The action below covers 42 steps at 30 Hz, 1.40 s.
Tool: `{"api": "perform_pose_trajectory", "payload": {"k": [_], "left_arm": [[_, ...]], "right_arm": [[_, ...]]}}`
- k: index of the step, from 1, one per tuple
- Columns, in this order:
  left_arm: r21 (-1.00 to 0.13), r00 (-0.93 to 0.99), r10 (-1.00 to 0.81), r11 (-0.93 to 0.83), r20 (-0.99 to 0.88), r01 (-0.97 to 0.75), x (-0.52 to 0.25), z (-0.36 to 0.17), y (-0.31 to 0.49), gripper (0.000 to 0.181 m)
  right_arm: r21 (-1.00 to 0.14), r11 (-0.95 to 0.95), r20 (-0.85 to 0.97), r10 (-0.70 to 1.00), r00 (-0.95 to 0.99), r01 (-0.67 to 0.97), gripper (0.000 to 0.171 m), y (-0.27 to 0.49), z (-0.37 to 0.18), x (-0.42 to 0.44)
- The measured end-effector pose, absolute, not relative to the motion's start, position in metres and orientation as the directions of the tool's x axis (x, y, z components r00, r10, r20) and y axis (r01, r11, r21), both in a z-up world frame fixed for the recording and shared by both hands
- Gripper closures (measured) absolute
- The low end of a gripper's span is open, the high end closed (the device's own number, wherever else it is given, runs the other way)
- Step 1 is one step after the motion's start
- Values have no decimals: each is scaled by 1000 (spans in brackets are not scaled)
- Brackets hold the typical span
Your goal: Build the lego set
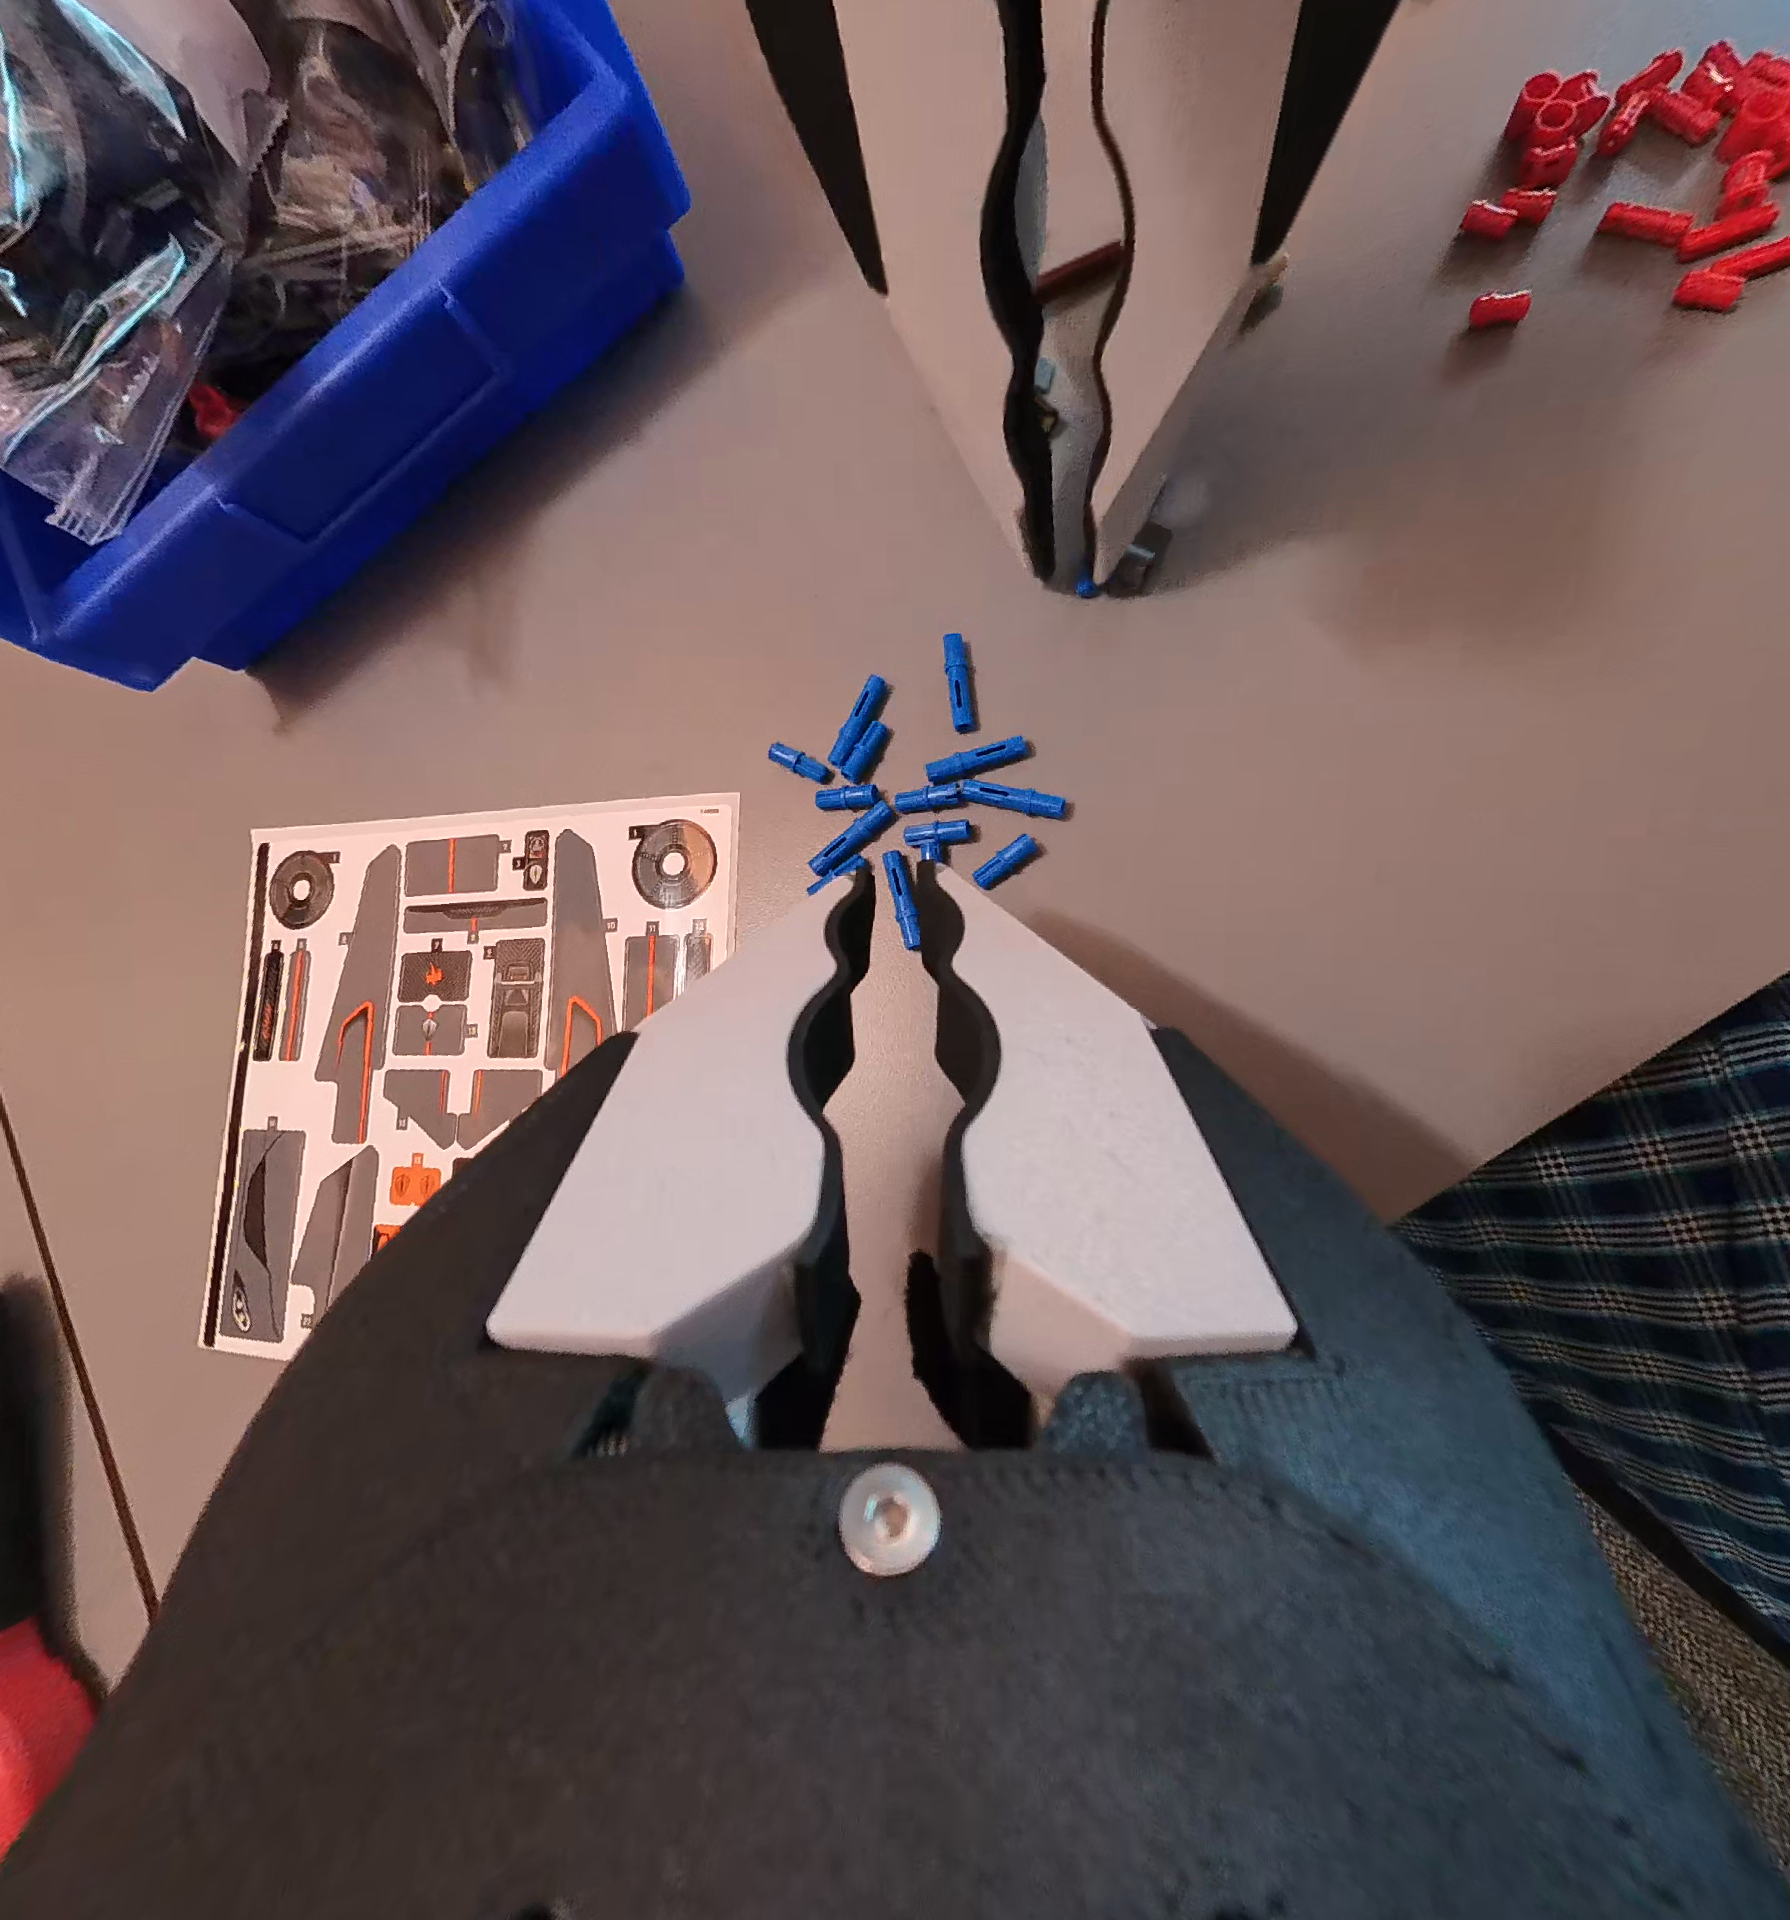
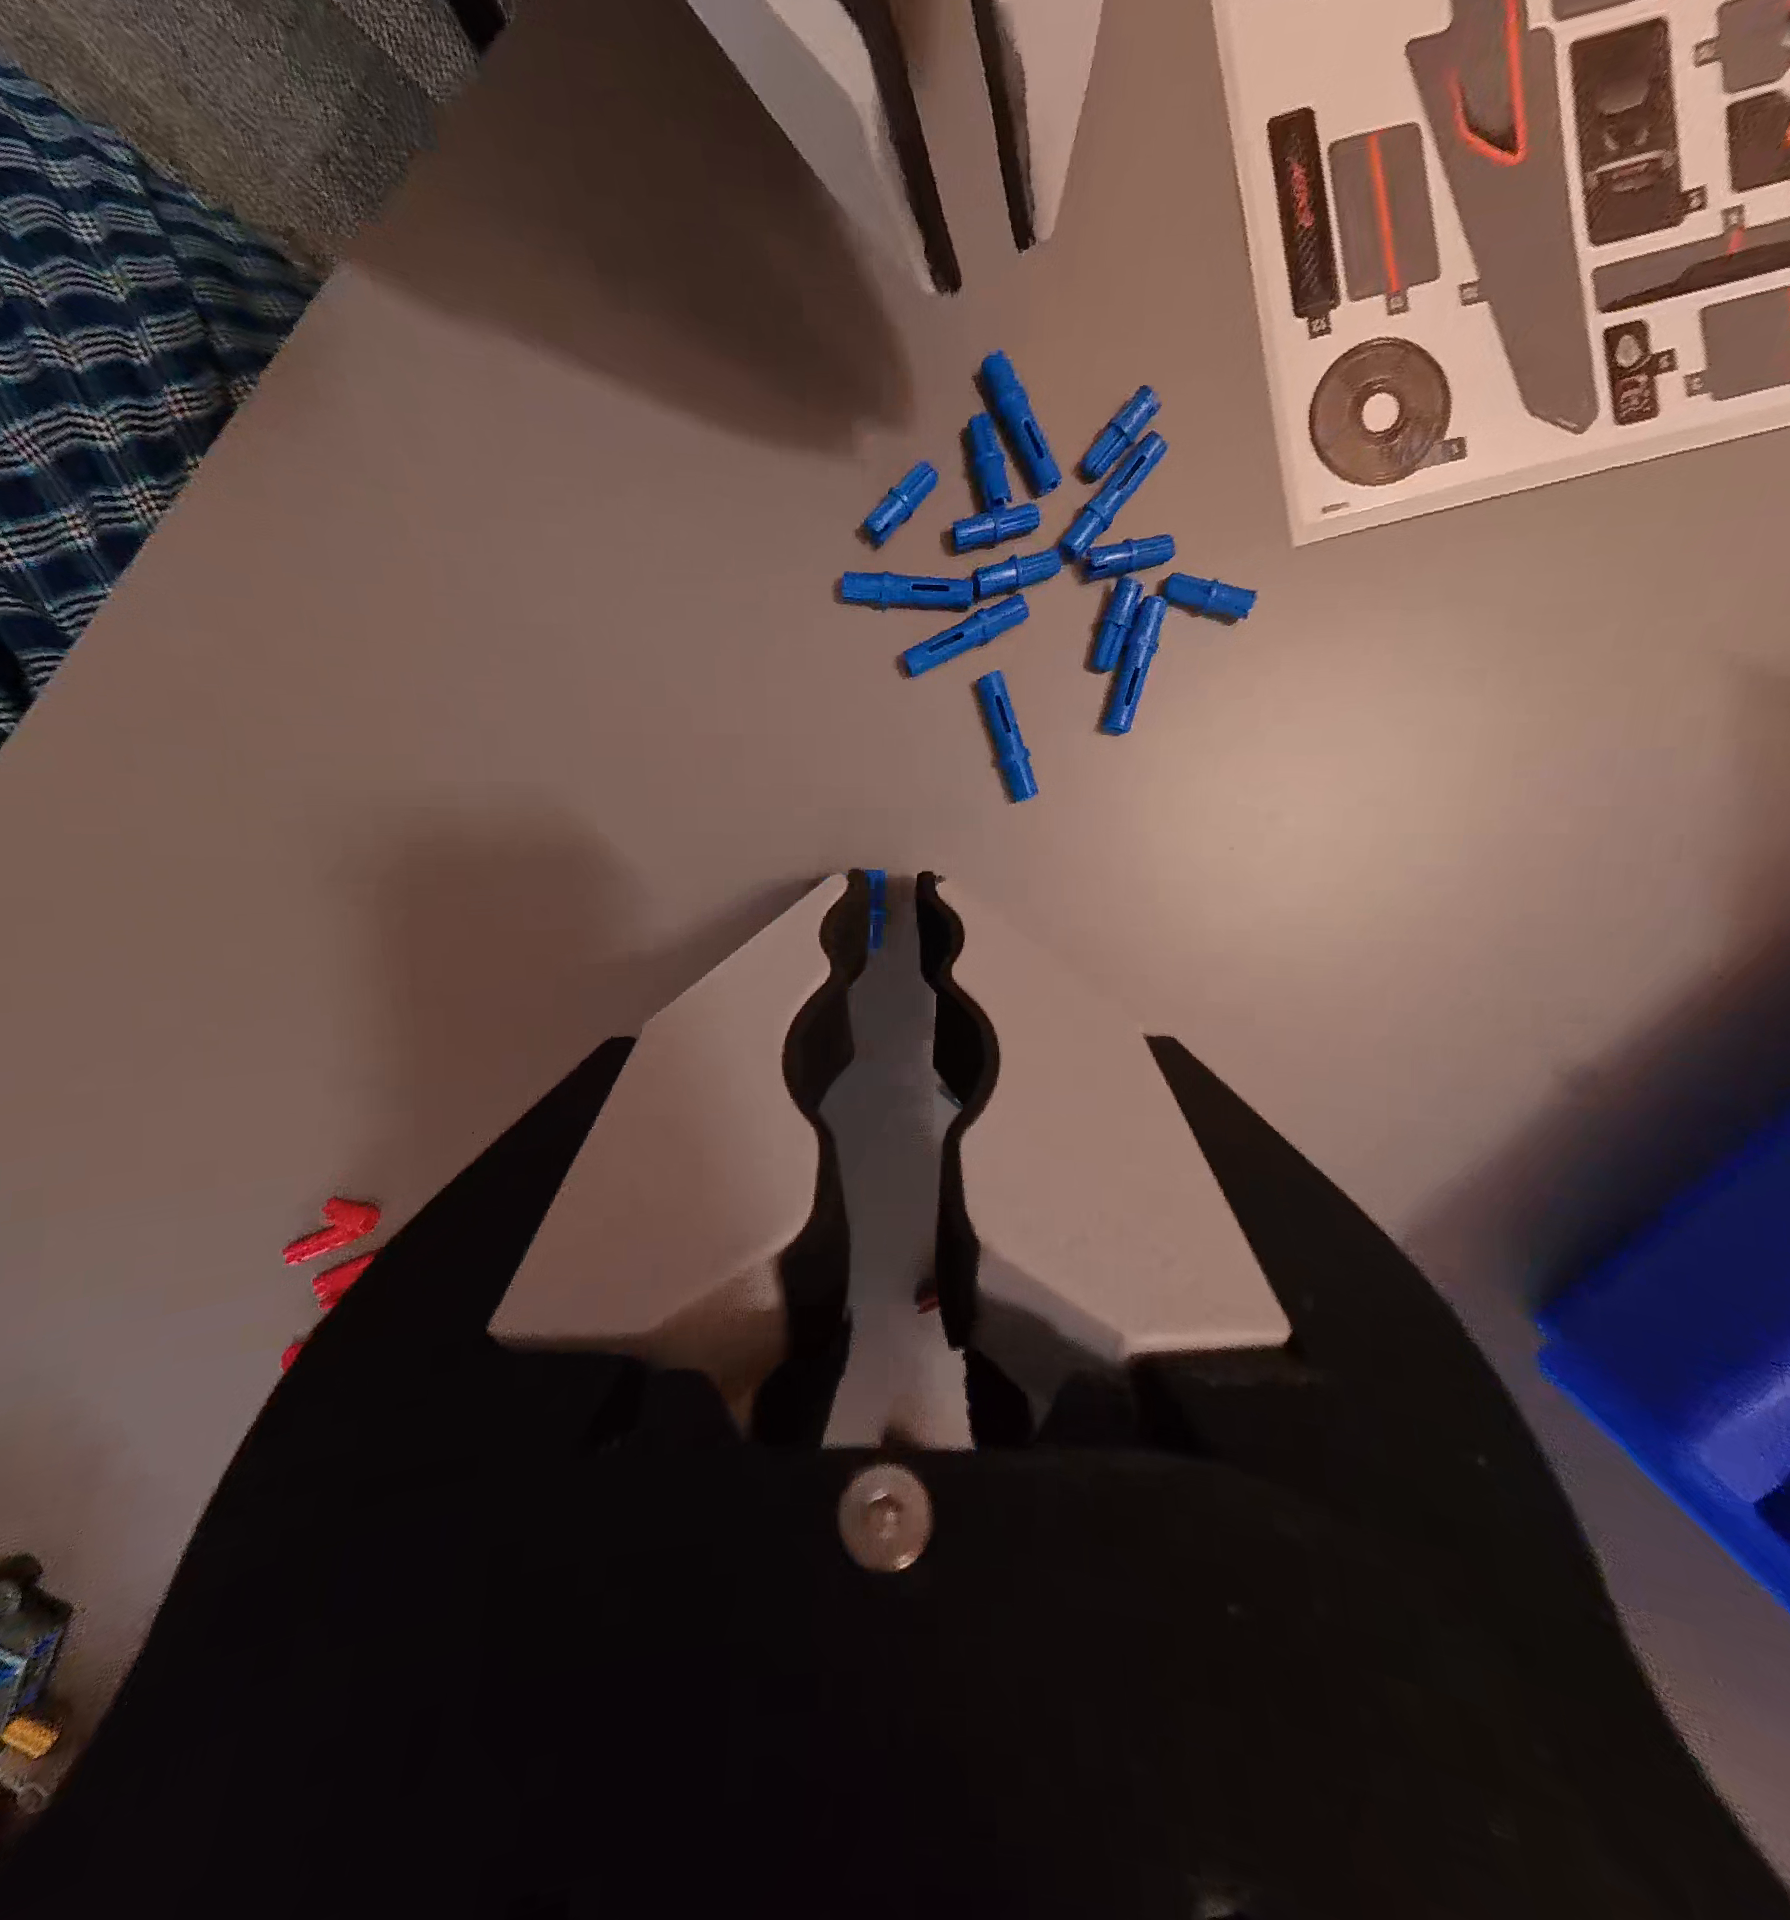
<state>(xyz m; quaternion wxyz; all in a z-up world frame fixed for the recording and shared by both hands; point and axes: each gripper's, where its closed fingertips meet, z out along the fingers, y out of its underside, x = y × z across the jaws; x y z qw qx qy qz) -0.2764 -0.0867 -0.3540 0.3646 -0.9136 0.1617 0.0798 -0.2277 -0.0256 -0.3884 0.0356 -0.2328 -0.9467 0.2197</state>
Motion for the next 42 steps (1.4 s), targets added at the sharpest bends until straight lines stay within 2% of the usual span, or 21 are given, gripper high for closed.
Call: {"api": "perform_pose_trajectory", "payload": {"k": [3, 8, 17, 22, 27, 35, 42], "left_arm": [[-638, 934, -237, -683, -267, -356, -277, -353, -87, 175], [-636, 934, -237, -685, -267, -356, -278, -354, -88, 175], [-638, 935, -233, -684, -266, -352, -280, -353, -89, 175], [-640, 938, -234, -686, -257, -347, -280, -355, -90, 175], [-641, 939, -237, -687, -250, -344, -279, -357, -89, 175], [-644, 940, -235, -685, -248, -341, -280, -355, -89, 175], [-638, 936, -245, -685, -253, -351, -276, -355, -88, 176]], "right_arm": [[-421, 798, -34, 461, -887, 431, 171, -27, -393, -228], [-420, 800, -31, 460, -887, 429, 171, -27, -392, -229], [-520, 737, -3, 504, -864, 432, 171, -48, -375, -268], [-513, 724, -26, 524, -851, 461, 160, -54, -383, -277], [-518, 715, -14, 542, -841, 469, 165, -45, -376, -276], [-466, 716, 18, 594, -804, 519, 165, 5, -343, -238], [-373, 710, 44, 656, -753, 597, 161, 50, -355, -211]]}}
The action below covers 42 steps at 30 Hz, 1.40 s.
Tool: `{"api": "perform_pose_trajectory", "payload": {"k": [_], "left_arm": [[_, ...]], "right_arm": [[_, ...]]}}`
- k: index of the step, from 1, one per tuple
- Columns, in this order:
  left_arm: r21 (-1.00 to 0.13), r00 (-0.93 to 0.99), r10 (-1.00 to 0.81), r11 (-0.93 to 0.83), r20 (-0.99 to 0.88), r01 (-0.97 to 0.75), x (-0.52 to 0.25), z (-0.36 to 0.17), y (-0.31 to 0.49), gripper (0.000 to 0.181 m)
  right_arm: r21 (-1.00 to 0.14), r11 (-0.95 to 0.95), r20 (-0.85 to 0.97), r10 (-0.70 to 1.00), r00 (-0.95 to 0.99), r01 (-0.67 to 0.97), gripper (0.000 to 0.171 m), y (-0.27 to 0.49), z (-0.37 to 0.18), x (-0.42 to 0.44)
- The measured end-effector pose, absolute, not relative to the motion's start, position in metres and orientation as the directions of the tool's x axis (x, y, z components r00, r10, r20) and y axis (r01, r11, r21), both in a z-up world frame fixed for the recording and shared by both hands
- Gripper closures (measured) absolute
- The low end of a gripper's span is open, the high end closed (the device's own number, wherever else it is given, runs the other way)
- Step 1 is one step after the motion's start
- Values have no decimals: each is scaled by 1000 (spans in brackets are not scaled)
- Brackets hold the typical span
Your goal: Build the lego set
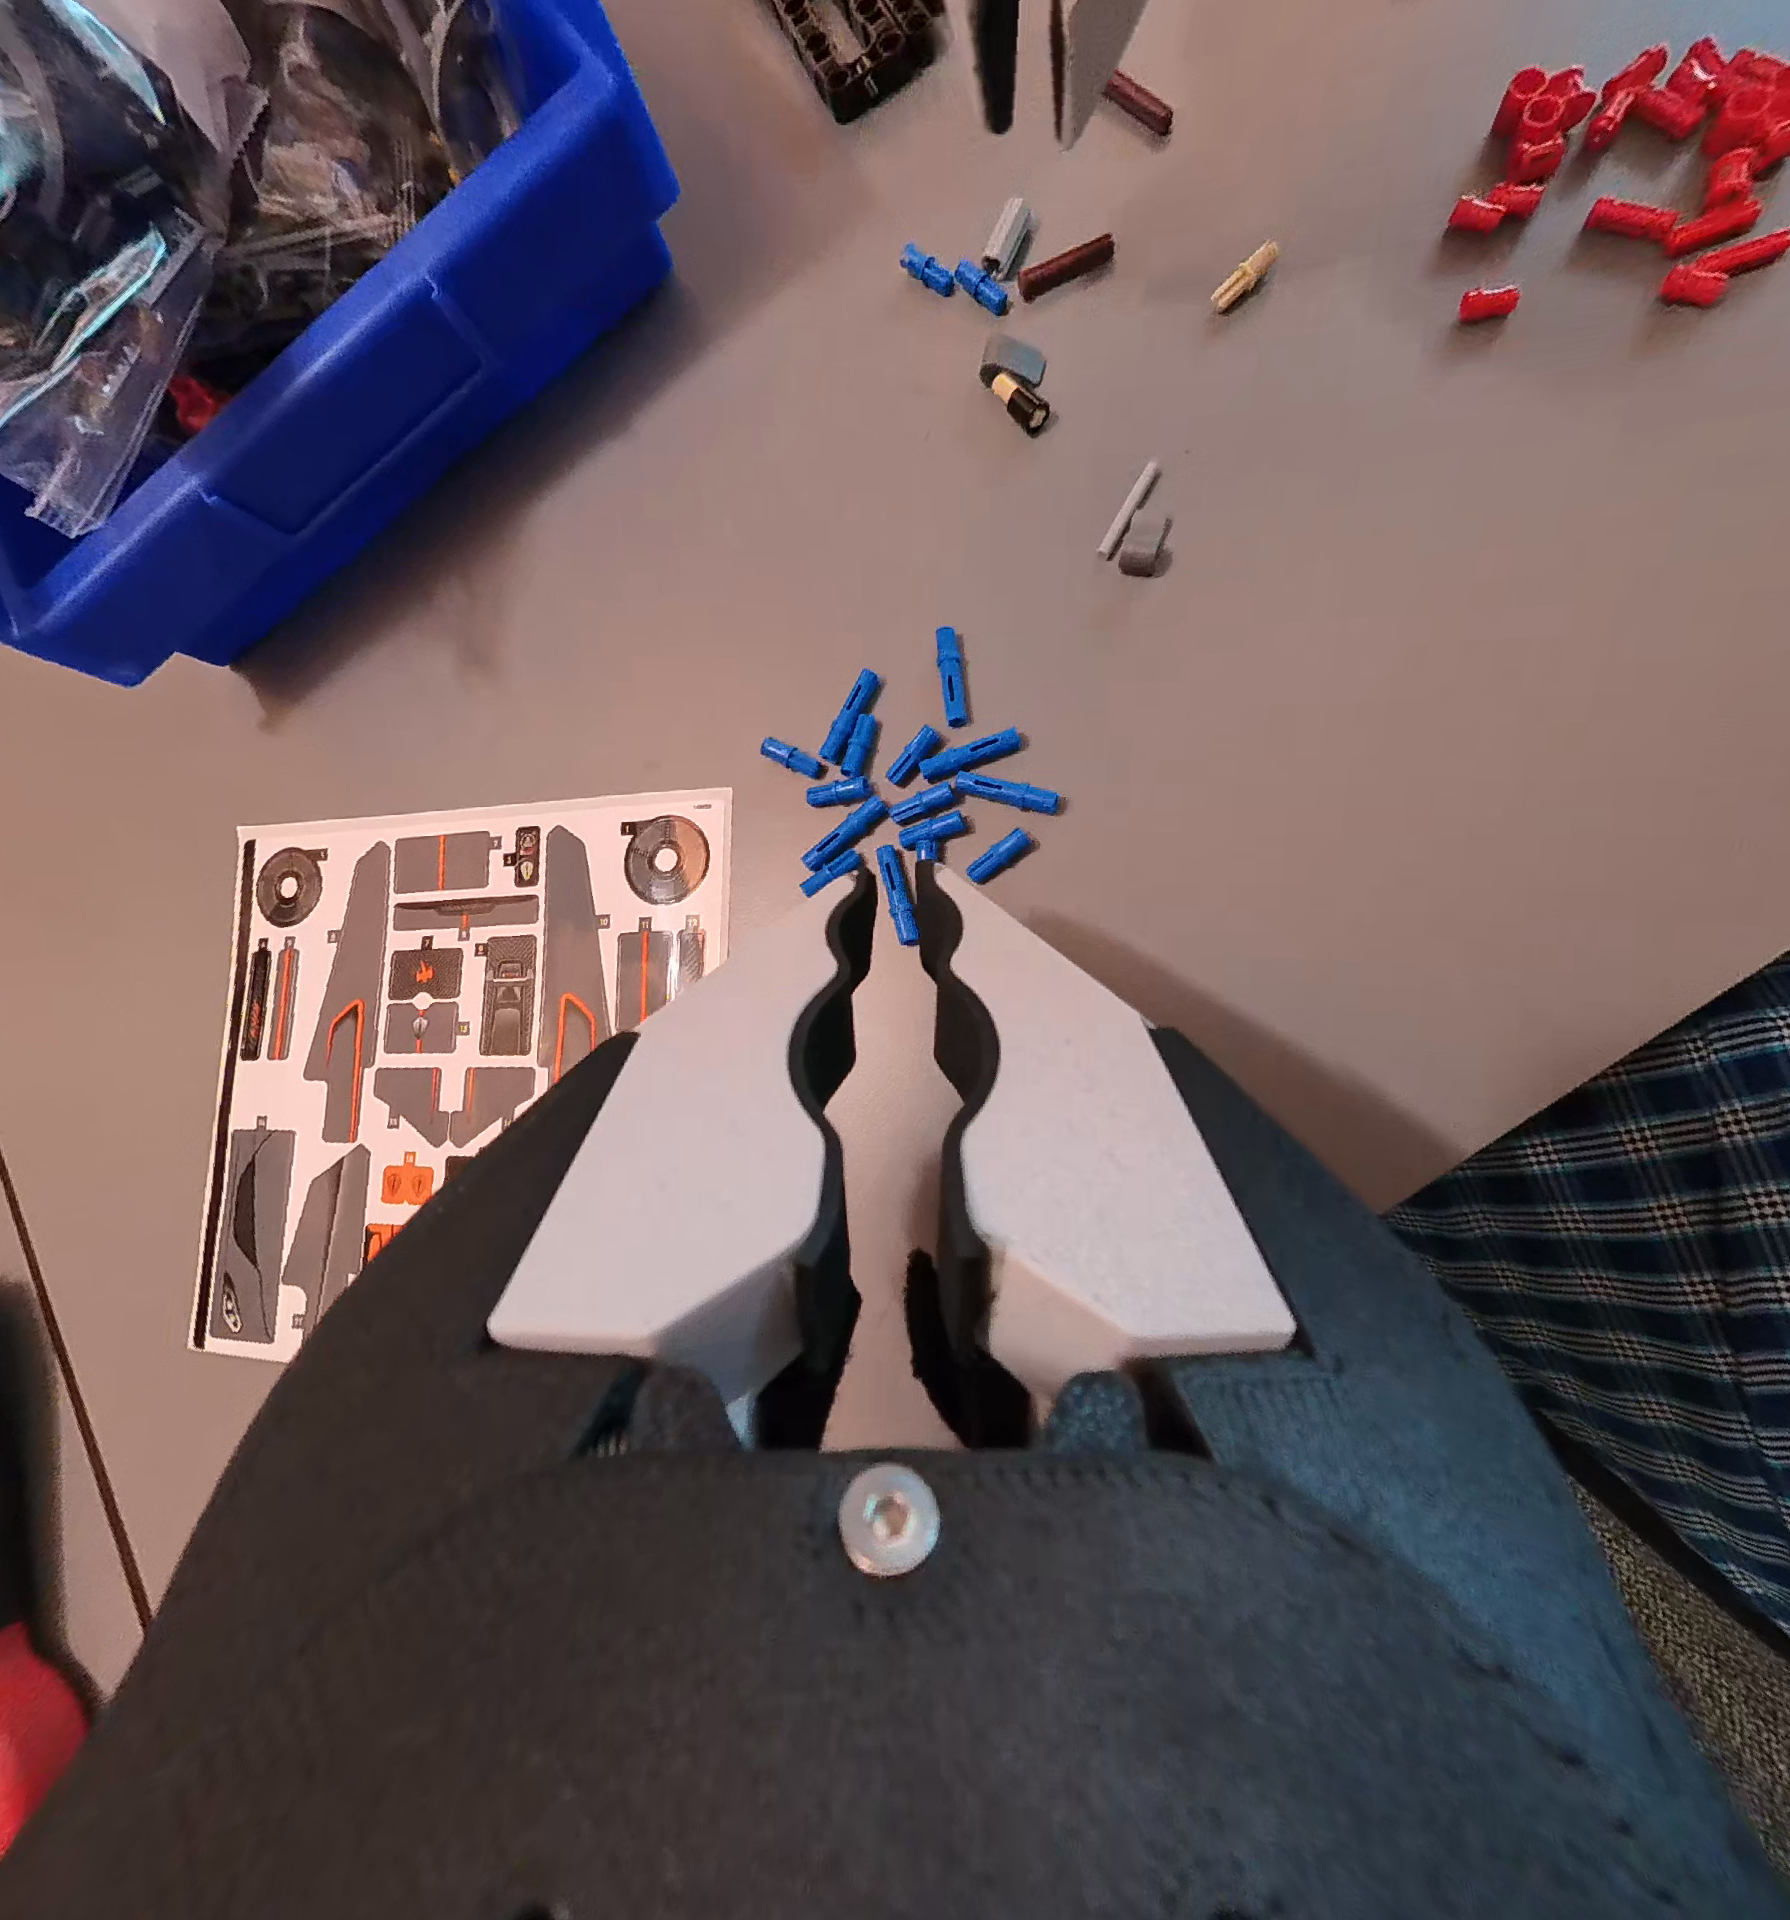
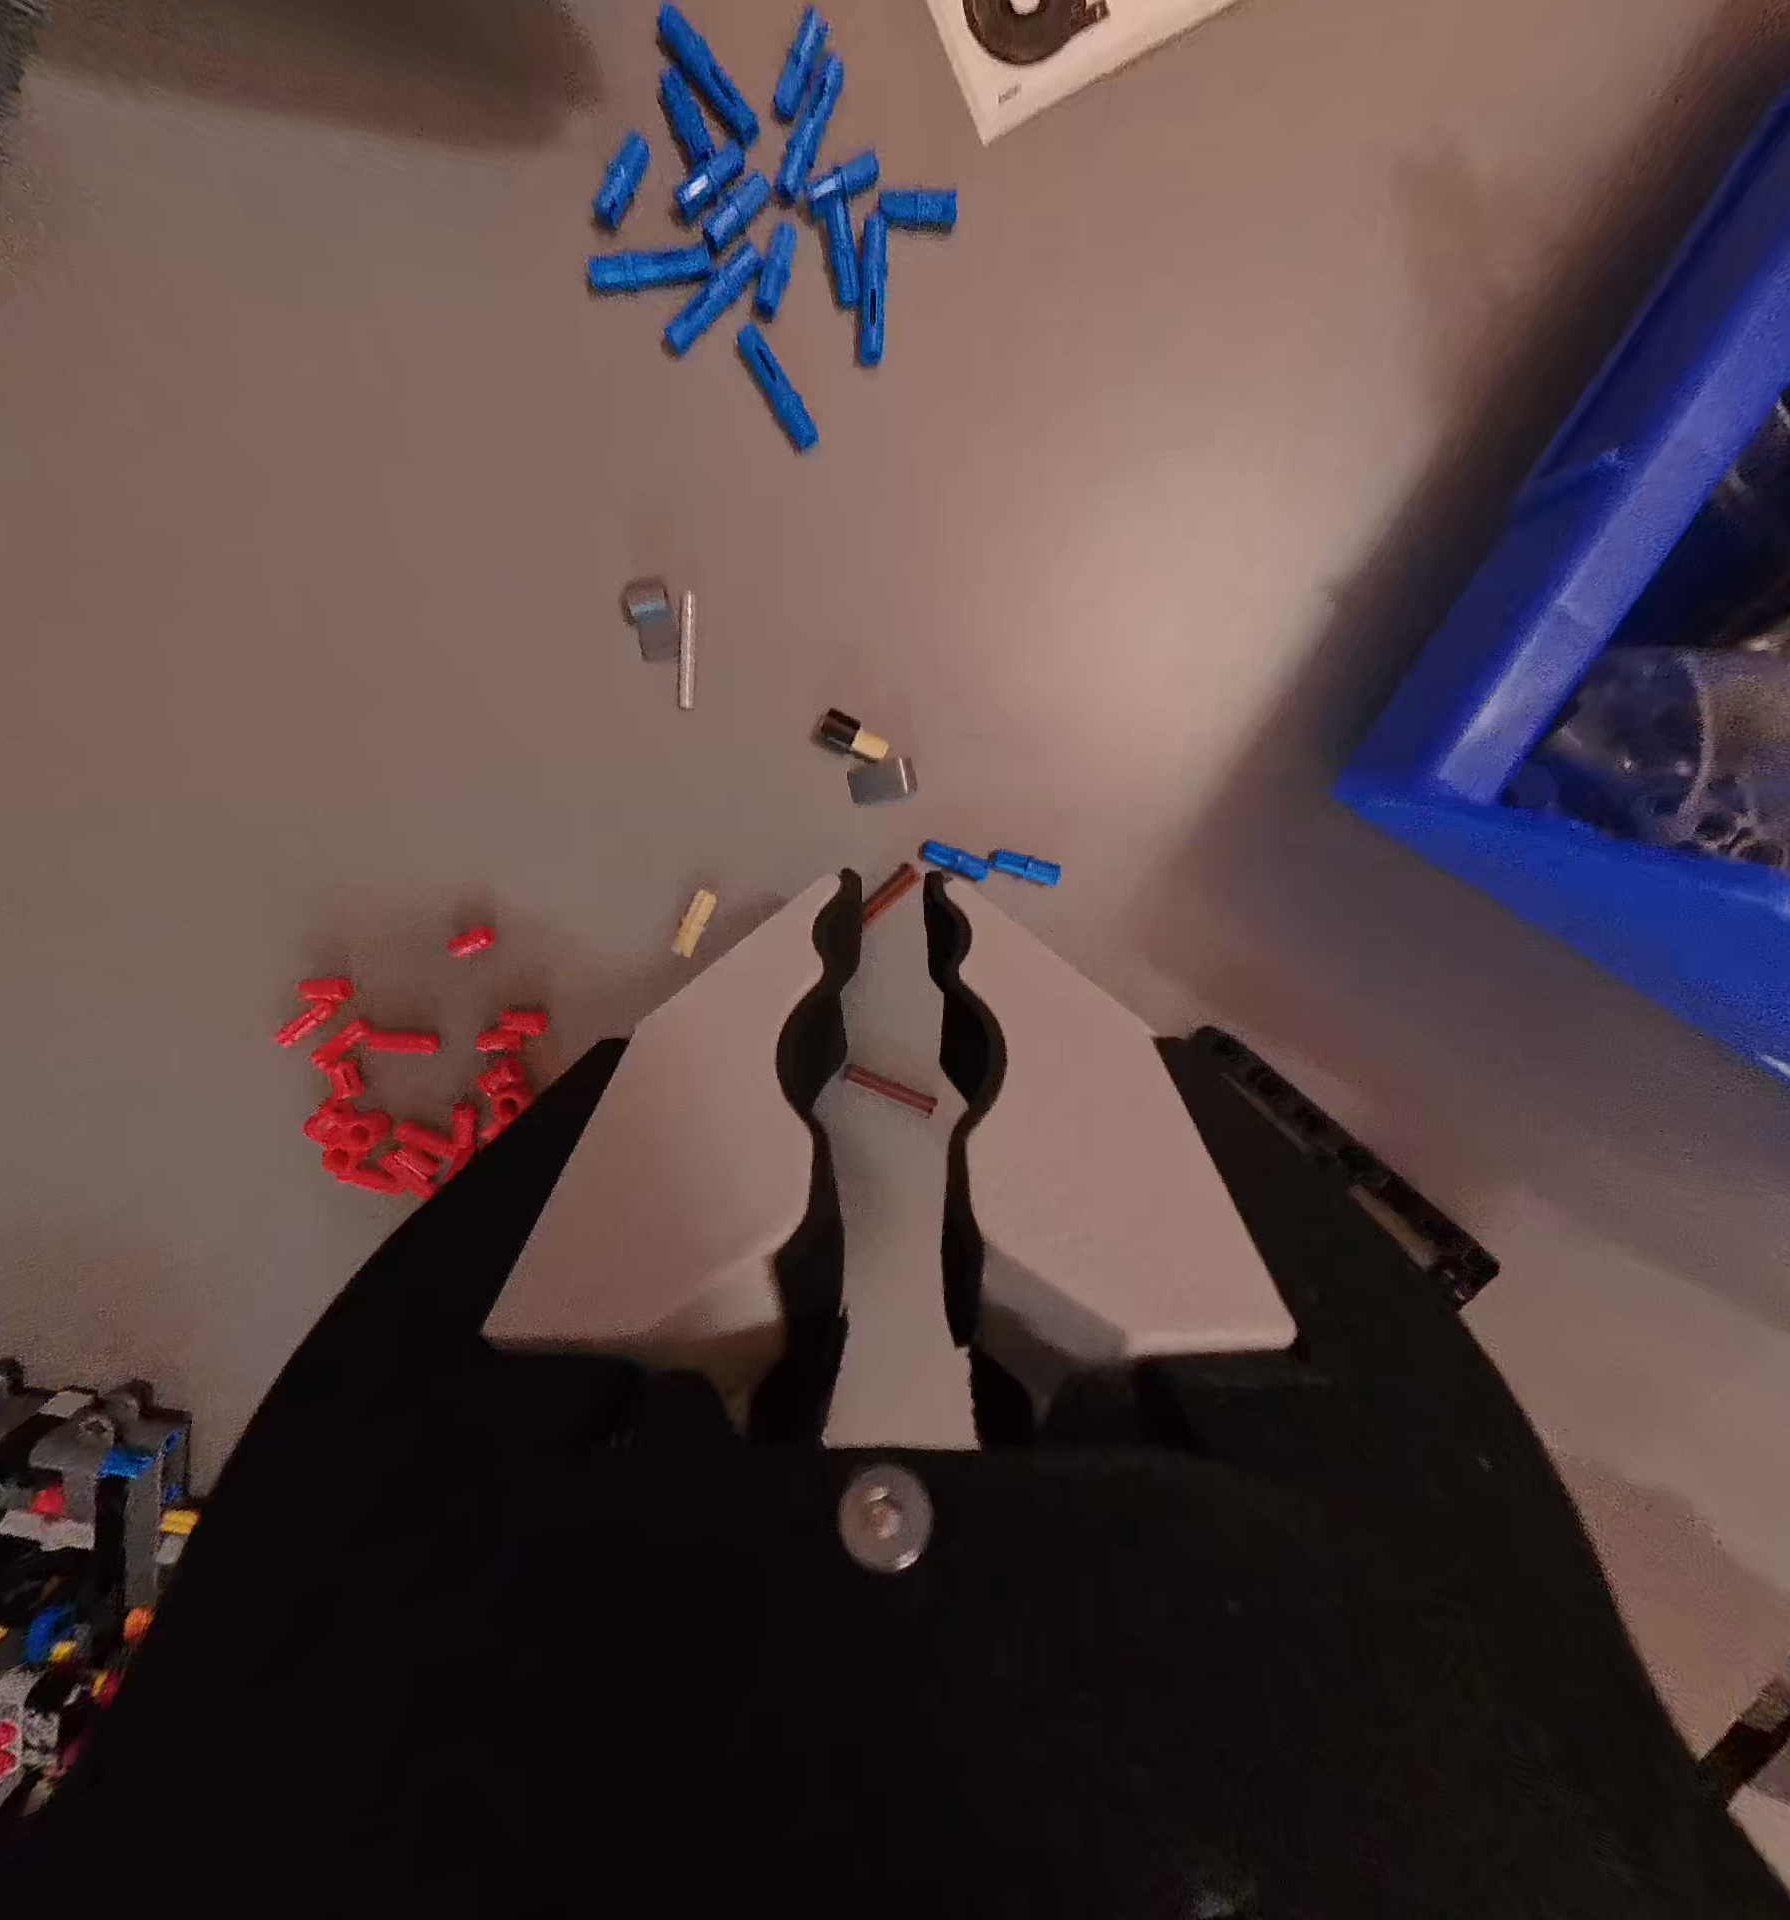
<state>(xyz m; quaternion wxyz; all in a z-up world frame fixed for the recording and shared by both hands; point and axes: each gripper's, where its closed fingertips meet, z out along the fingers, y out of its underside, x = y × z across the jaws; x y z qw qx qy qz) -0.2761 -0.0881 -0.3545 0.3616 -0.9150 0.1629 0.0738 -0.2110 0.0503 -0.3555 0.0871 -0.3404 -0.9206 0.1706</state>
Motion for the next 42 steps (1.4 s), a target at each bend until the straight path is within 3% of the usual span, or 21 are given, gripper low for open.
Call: {"api": "perform_pose_trajectory", "payload": {"k": [8, 18, 24, 33, 36, 38, 42], "left_arm": [[-632, 933, -247, -687, -263, -359, -276, -353, -89, 176], [-633, 936, -244, -690, -256, -352, -280, -355, -91, 176], [-635, 937, -241, -690, -253, -348, -282, -355, -92, 176], [-631, 937, -244, -692, -251, -350, -281, -359, -91, 175], [-637, 938, -240, -688, -250, -347, -281, -357, -91, 175], [-638, 938, -242, -687, -249, -347, -280, -357, -91, 175], [-638, 937, -247, -687, -245, -348, -279, -359, -91, 175]], "right_arm": [[-329, 787, 213, 600, -771, 522, 159, 66, -374, -226], [-279, 880, 216, 448, -867, 385, 161, 61, -391, -228], [-308, 853, 144, 479, -866, 421, 170, 57, -392, -229], [-474, 789, 96, 487, -868, 391, 169, -13, -373, -257], [-474, 793, 93, 479, -873, 384, 169, -32, -379, -266], [-476, 786, 87, 489, -868, 395, 157, -39, -384, -271], [-483, 776, 102, 511, -854, 406, 158, -42, -384, -278]]}}
